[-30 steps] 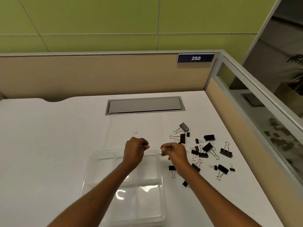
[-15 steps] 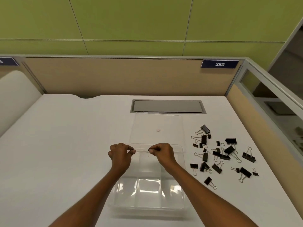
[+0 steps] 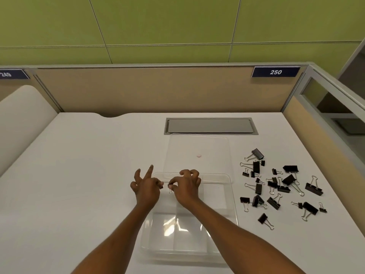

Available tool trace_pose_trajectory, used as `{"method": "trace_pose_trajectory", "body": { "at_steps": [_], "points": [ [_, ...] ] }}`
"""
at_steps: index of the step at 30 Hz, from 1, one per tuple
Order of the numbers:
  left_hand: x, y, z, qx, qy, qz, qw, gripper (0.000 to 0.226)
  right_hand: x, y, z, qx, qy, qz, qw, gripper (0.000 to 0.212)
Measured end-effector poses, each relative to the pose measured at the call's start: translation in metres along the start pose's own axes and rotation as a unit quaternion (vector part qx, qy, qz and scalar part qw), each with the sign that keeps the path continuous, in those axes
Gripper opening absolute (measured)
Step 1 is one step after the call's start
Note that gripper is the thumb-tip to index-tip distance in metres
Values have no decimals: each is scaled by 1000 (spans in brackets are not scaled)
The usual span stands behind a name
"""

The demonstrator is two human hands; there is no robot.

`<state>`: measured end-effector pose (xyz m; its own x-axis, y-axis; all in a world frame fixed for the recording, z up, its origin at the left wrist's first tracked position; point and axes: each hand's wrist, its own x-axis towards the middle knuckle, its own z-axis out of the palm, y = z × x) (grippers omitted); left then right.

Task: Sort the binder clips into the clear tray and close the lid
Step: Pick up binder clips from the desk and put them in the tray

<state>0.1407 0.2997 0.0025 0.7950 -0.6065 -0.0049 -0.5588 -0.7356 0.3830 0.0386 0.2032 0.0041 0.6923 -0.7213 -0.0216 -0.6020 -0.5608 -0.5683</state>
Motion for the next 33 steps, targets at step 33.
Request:
{"method": "trace_pose_trajectory", "body": {
  "at_steps": [33],
  "points": [
    [-17, 229, 81, 4, -41, 343, 938, 42, -52, 190, -146, 40, 208, 144, 967, 23]
  ]
}}
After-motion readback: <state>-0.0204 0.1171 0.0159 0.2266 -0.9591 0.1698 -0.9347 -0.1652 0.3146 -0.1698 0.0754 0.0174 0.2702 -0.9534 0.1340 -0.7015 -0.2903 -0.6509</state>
